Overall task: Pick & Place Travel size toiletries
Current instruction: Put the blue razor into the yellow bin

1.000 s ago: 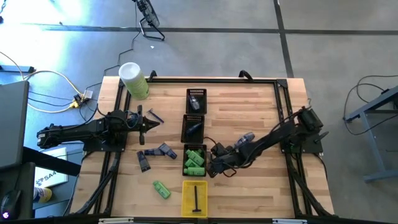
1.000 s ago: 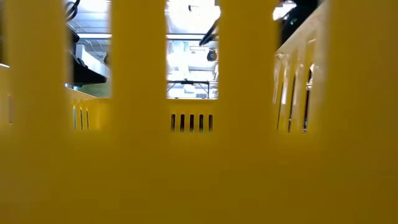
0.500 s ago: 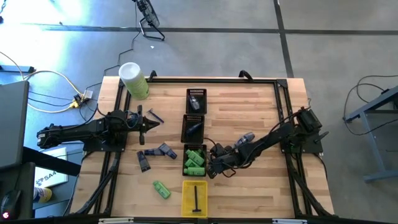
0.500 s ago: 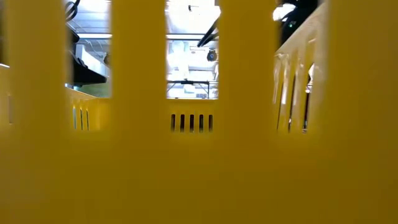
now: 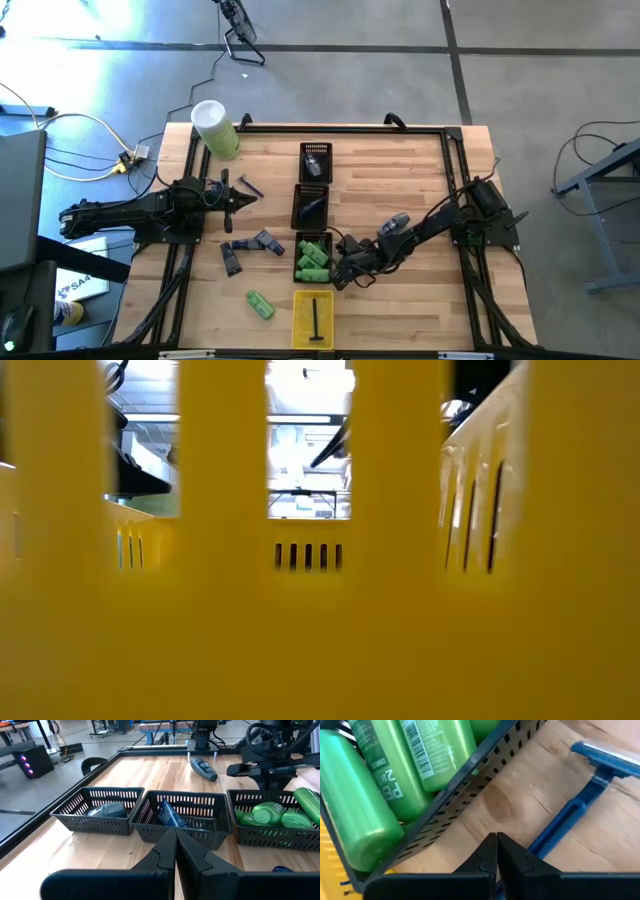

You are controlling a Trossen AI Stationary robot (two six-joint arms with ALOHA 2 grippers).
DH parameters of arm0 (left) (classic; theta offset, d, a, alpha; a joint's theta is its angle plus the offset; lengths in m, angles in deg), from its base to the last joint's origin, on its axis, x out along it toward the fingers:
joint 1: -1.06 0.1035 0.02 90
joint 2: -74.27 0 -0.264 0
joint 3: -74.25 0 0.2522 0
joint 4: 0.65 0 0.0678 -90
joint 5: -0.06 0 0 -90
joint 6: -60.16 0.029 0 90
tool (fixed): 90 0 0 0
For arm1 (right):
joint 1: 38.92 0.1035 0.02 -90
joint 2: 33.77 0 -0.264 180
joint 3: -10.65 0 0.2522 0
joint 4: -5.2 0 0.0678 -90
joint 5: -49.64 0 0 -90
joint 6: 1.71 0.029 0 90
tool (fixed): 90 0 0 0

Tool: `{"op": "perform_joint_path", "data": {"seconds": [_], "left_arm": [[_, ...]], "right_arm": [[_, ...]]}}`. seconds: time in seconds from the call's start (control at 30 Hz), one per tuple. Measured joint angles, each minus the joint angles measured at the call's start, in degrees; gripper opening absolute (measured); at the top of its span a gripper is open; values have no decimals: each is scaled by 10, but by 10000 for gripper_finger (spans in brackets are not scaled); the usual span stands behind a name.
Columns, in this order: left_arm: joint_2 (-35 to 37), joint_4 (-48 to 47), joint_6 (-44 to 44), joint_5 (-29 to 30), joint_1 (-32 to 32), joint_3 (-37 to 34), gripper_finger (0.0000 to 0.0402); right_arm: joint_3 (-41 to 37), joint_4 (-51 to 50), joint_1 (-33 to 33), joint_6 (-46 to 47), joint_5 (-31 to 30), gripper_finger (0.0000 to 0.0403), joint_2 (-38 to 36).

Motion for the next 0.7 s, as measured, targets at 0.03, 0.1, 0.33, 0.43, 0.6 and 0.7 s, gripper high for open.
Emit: {"op": "perform_joint_path", "data": {"seconds": [0.03,0.1,0.33,0.43,0.6,0.7], "left_arm": [[0,0,0,0,0,0,6],[0,0,0,0,0,0,6],[0,0,0,0,0,0,6],[0,0,0,0,0,0,6],[0,0,0,0,0,0,6],[0,-1,0,0,0,0,6]], "right_arm": [[0,-1,0,0,-6,3,0],[0,-3,0,0,-10,3,0],[0,-26,0,0,-23,3,-2],[-1,-45,0,-3,-45,3,-10],[-1,-86,-1,-2,-73,3,-31],[-2,-100,-3,-13,-69,3,-42]]}}
